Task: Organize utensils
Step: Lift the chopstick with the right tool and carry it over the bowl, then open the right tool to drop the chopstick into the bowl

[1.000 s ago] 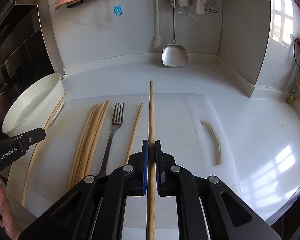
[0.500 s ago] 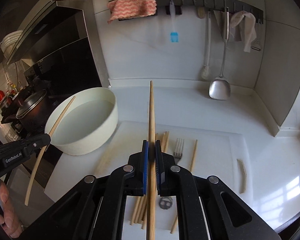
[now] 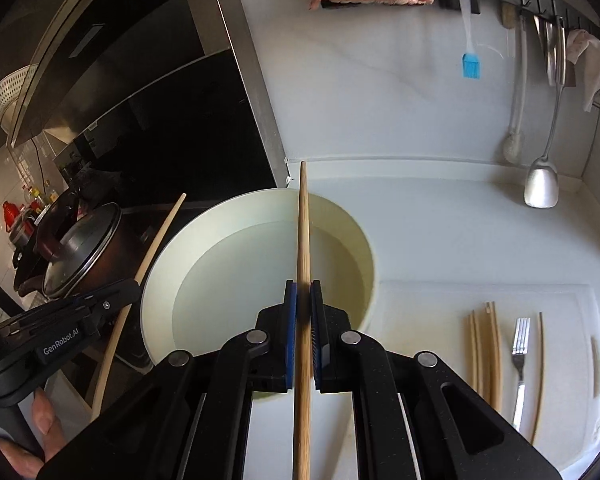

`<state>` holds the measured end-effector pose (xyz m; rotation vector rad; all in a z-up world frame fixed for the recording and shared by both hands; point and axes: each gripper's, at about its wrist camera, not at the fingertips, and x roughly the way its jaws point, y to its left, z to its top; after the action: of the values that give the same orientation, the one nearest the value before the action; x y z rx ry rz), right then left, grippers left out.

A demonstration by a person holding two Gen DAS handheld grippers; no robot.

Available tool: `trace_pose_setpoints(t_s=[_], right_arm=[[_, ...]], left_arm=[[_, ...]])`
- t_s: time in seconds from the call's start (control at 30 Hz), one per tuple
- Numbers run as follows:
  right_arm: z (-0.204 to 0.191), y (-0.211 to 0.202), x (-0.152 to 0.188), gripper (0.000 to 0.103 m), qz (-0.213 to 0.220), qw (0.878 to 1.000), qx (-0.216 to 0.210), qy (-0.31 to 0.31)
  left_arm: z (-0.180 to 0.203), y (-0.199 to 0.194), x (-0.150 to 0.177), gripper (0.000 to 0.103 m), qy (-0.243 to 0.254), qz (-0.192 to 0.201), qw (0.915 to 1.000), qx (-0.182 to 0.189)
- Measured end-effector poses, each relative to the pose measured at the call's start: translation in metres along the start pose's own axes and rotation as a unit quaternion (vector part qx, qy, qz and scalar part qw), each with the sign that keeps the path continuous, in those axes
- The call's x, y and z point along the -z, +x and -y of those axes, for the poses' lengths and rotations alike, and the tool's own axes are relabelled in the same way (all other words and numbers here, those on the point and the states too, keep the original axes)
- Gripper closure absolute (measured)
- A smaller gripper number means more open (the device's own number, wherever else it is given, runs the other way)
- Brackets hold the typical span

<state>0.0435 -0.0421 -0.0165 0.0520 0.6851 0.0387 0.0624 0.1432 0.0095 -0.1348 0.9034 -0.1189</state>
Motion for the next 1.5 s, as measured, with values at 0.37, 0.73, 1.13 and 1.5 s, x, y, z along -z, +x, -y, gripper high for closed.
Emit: trace_pose_setpoints(t_s=[0.37, 0.73, 1.13, 1.5], right_arm=[[-0.023, 0.089, -0.018, 0.097, -0.06, 0.997, -0.011, 0.037], [-0.004, 0.148, -0.021, 0.096, -0.135, 0.989, -0.022, 0.06], [0.002, 0.173, -0.015, 0.096, -0.188, 0.98, -0.015, 0.06], [0.005, 0.186, -0.013, 0.096, -0.212, 0.976, -0.005, 0.057]], left_arm=[[-0.029, 0.074, -0.025, 0.096, 0.005, -0.054, 0.9982, 0.027], [-0.032, 0.124, -0.027, 0.096, -0.004, -0.105, 0.9939, 0.032], [-0.032, 0.153, -0.02, 0.095, 0.0, -0.141, 0.9898, 0.018], [-0.034, 0.159, -0.02, 0.09, 0.007, -0.156, 0.9876, 0.009]])
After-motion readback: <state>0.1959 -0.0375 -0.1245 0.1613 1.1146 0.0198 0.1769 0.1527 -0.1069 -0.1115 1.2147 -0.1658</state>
